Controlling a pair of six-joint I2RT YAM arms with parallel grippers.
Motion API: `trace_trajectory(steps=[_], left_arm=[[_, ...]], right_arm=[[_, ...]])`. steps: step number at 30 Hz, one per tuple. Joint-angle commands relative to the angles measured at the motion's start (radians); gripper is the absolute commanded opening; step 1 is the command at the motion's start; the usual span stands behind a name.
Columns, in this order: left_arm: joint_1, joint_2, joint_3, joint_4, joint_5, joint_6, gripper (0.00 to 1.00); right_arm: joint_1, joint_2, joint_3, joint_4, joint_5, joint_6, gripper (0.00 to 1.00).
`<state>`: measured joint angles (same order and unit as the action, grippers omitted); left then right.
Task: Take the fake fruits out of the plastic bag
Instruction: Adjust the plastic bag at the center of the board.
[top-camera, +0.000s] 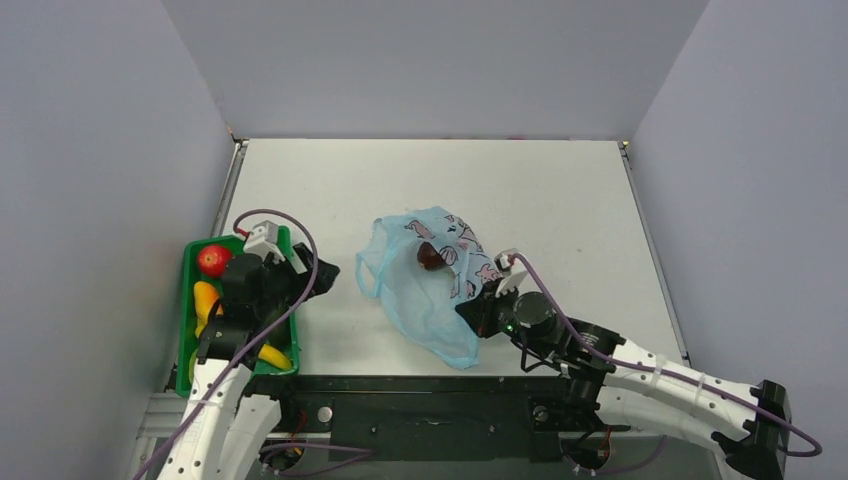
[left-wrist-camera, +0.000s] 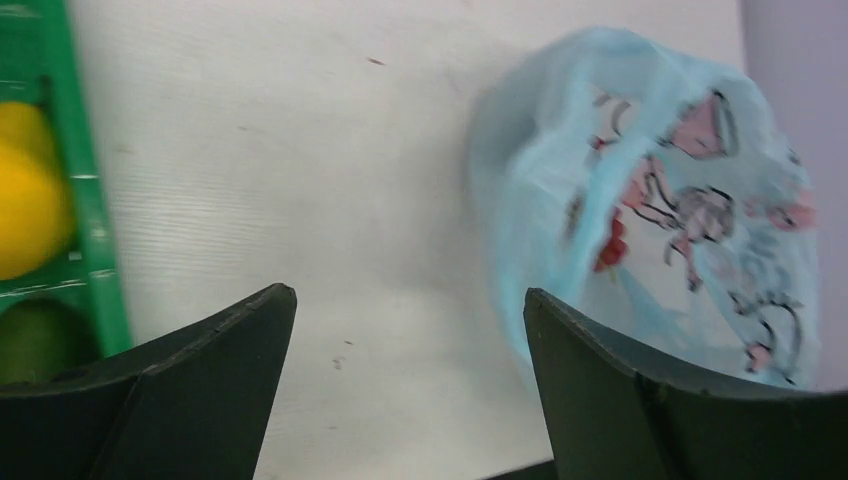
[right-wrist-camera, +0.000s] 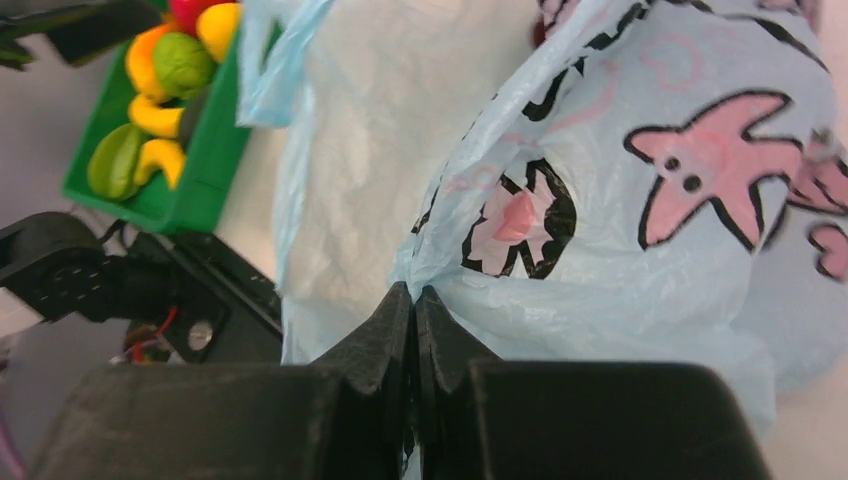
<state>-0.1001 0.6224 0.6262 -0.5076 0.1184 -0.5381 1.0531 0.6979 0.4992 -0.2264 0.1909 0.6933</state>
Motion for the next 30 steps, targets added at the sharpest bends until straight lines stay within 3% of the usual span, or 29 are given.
trace_trajectory(steps=[1, 5, 7, 9, 15, 18, 25, 30], left_arm=[[-0.061, -0.034, -0.042, 0.170, 0.335, -0.114, 0.82], [-0.311, -0.101, -0.051, 0.270, 0.189, -0.215, 0.82], [-0.504, -0.097, -0.039, 0.310, 0.084, -0.235, 0.82], [-0.617, -0.064, -0.020, 0.338, 0.004, -0.238, 0.81], [-0.834, 0.133, 0.045, 0.363, -0.120, -0.207, 0.76], [-0.889, 0.217, 0.029, 0.434, -0.137, -0.213, 0.75], [-0.912, 0.345, -0.025, 0.553, -0.154, -0.252, 0.72], [-0.913, 0.489, 0.037, 0.552, -0.186, -0.215, 0.69]], right_arm=[[-0.005, 0.091, 0.074, 0.193, -0.240, -0.081, 0.00], [0.001, 0.103, 0.054, 0.268, -0.371, -0.074, 0.00], [0.013, 0.109, 0.046, 0.298, -0.430, -0.083, 0.00], [0.025, 0.137, 0.063, 0.308, -0.473, -0.100, 0.00], [0.059, 0.149, 0.063, 0.386, -0.538, -0.069, 0.00], [0.062, 0.107, 0.013, 0.337, -0.508, -0.065, 0.00], [0.058, -0.124, -0.096, -0.079, -0.031, 0.021, 0.00], [0.030, -0.205, -0.122, -0.187, 0.073, 0.074, 0.00]])
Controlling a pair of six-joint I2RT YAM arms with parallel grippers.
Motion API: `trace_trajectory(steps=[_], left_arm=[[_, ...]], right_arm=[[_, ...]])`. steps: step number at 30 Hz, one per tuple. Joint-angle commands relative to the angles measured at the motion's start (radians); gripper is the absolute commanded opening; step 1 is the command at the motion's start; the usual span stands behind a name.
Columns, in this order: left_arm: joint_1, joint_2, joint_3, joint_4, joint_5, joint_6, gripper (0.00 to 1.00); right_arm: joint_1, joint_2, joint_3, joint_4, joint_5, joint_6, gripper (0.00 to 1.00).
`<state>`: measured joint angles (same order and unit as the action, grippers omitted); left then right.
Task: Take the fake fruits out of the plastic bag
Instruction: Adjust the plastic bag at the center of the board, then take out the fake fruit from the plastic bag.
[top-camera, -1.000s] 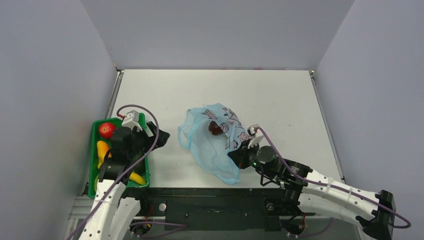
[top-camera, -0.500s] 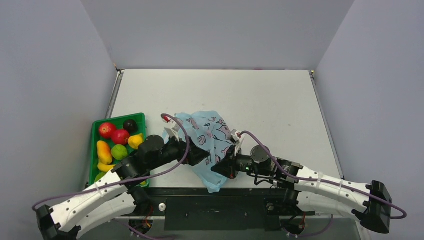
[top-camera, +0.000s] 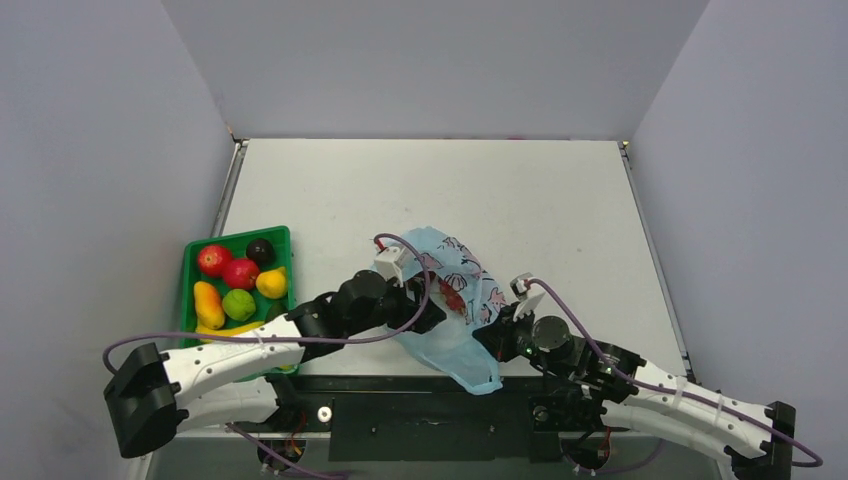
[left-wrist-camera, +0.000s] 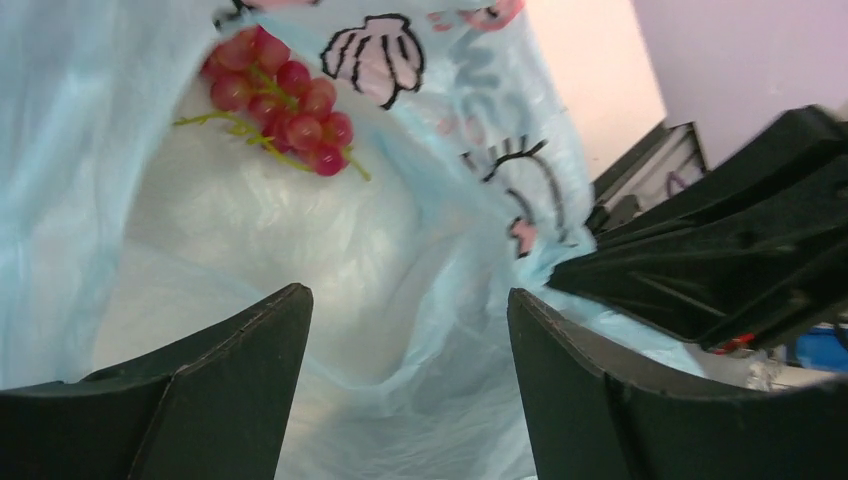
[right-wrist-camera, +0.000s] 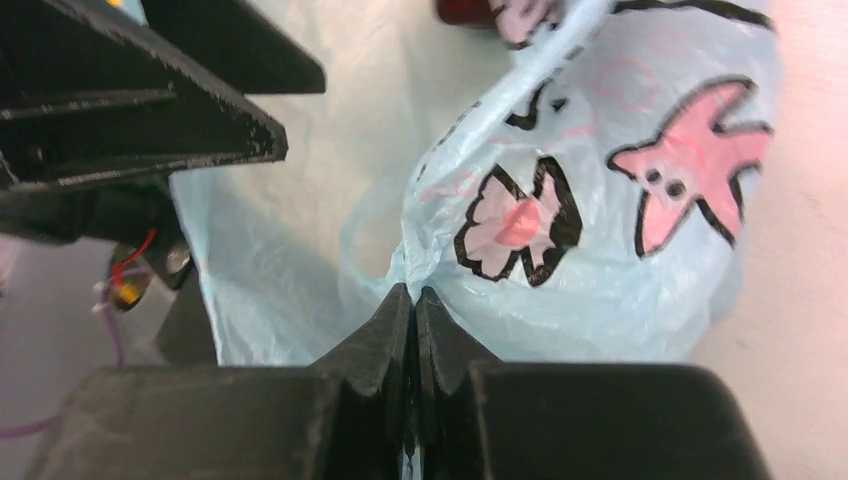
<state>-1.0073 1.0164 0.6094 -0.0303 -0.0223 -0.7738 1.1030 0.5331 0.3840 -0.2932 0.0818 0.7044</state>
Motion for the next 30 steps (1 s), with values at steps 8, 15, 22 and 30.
trace_trajectory(steps=[8, 15, 22, 30], left_arm=[[-0.052, 0.421, 0.263, -0.034, -0.192, 0.081, 0.61], [-0.064, 0.556, 0.361, -0.009, -0.337, 0.046, 0.63], [-0.062, 0.731, 0.471, -0.060, -0.391, 0.030, 0.73], [-0.044, 0.897, 0.565, -0.120, -0.379, 0.020, 0.60]], right_arm=[[-0.025, -0.004, 0.013, -0.121, 0.200, 0.057, 0.00], [-0.027, -0.004, 0.016, -0.118, 0.208, 0.047, 0.00], [-0.029, -0.022, 0.006, -0.113, 0.217, 0.048, 0.00], [-0.031, -0.042, -0.012, -0.103, 0.234, 0.056, 0.00]])
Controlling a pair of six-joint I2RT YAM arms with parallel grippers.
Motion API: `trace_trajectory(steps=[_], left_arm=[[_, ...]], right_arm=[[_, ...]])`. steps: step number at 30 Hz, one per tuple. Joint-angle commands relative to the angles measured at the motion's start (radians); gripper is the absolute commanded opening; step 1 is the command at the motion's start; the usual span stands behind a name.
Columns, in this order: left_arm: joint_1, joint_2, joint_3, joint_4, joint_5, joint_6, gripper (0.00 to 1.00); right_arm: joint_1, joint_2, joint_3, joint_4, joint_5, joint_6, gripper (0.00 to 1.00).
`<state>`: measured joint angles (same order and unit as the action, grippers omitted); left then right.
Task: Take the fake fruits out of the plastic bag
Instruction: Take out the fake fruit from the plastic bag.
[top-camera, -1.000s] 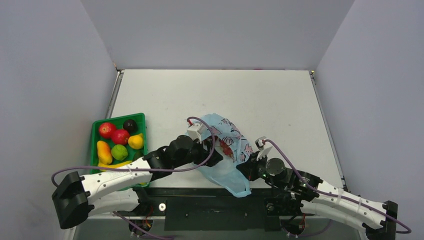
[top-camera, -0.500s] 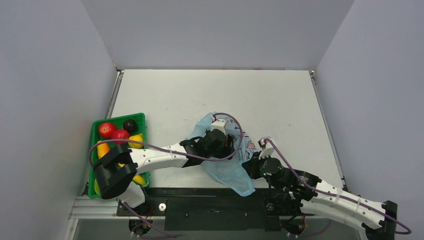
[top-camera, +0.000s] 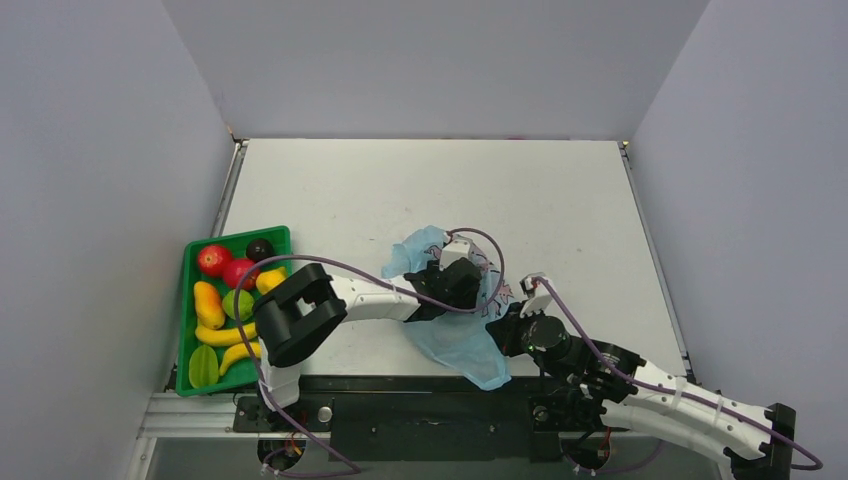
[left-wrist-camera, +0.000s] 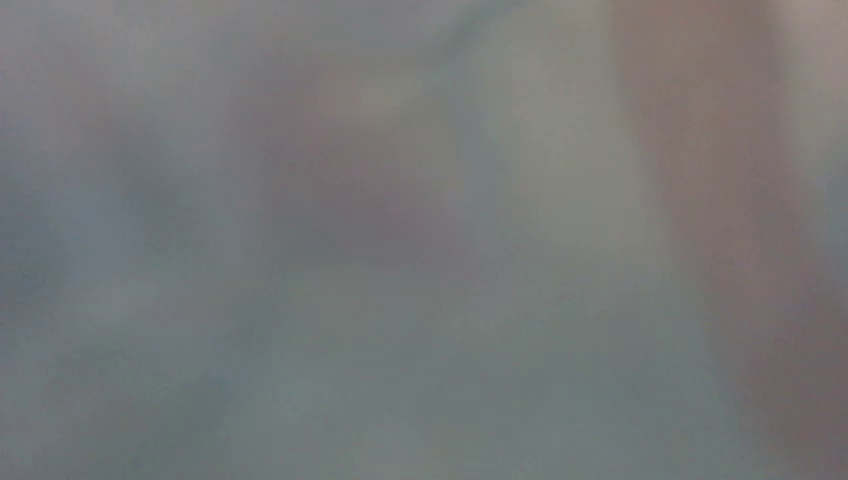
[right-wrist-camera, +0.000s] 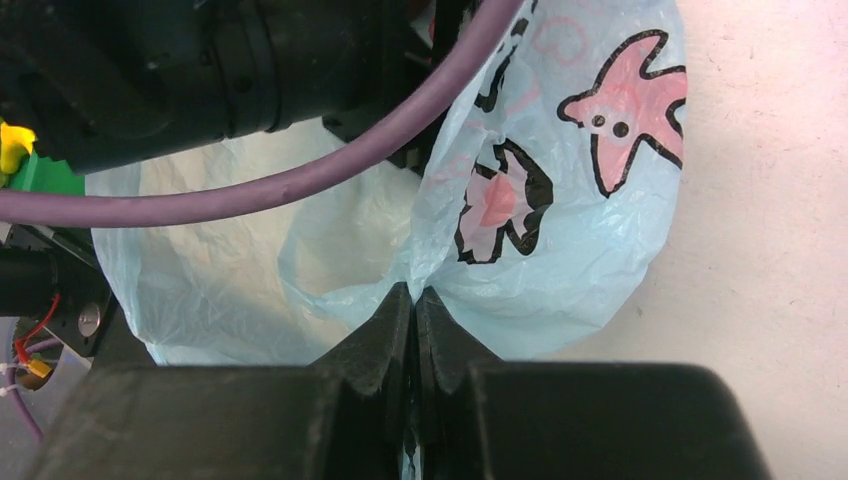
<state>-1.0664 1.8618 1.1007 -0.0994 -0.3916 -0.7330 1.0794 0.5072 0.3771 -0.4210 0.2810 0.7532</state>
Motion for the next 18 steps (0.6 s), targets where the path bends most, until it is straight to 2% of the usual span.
trace_trajectory(steps=[1, 5, 8, 10, 13, 18], left_arm=[[0.017, 0.052, 0.075, -0.051, 0.006, -0.023, 0.57], [0.024, 0.006, 0.046, -0.011, 0.051, -0.024, 0.34], [0.031, -0.022, 0.044, -0.016, 0.099, -0.020, 0.14], [0.031, -0.049, 0.040, -0.016, 0.118, -0.020, 0.06], [0.031, -0.104, 0.021, -0.010, 0.156, -0.024, 0.00], [0.031, -0.185, -0.016, -0.019, 0.253, -0.022, 0.00]], right_arm=[[-0.008, -0.023, -0.011, 0.025, 0.038, 0.012, 0.00], [-0.009, -0.039, -0.024, 0.029, 0.047, 0.023, 0.00], [-0.009, -0.039, -0.020, 0.028, 0.051, 0.020, 0.00], [-0.010, -0.033, -0.022, 0.030, 0.055, 0.019, 0.00], [-0.009, -0.021, -0.025, 0.038, 0.057, 0.016, 0.00], [-0.009, -0.001, -0.019, 0.042, 0.089, 0.015, 0.00]])
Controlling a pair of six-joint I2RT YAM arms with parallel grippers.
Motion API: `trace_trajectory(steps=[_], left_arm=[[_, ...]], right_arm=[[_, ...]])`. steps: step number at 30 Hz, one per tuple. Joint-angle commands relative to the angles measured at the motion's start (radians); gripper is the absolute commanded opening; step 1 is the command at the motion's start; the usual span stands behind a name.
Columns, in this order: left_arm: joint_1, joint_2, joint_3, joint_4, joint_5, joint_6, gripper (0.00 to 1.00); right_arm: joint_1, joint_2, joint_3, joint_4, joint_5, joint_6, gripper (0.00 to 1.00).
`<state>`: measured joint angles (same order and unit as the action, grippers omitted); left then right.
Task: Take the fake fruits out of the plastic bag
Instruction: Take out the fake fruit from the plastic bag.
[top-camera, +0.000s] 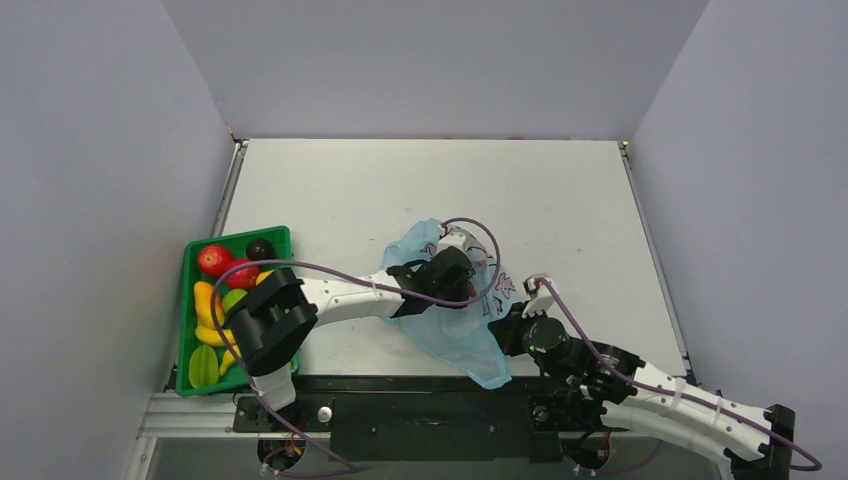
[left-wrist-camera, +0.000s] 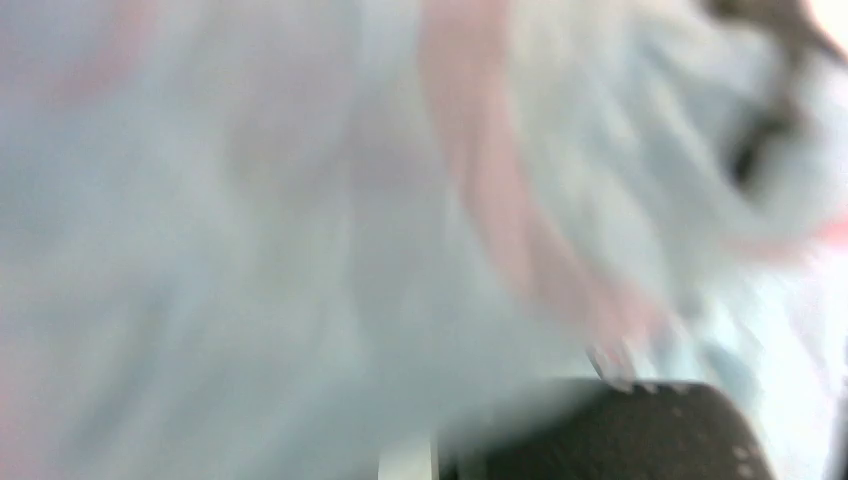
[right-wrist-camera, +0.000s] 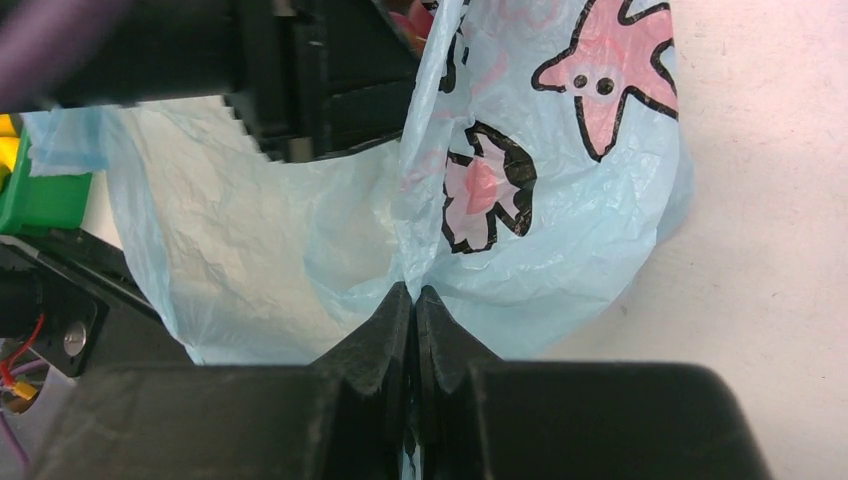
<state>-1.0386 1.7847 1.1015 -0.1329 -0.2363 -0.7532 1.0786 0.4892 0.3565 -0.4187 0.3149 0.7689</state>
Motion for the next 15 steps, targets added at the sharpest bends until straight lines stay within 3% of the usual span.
trace_trajectory(steps=[1, 8, 15], left_arm=[[0.004, -0.133, -0.021, 0.009, 0.116, 0.000, 0.00], [0.011, -0.272, -0.090, -0.025, 0.343, 0.036, 0.00], [0.048, -0.527, -0.203, -0.029, 0.496, 0.042, 0.00]], right_arm=[[-0.008, 0.018, 0.004, 0.040, 0.060, 0.000, 0.00], [-0.008, 0.029, 0.022, 0.040, 0.108, -0.007, 0.00], [-0.012, 0.041, 0.024, 0.041, 0.110, -0.001, 0.00]])
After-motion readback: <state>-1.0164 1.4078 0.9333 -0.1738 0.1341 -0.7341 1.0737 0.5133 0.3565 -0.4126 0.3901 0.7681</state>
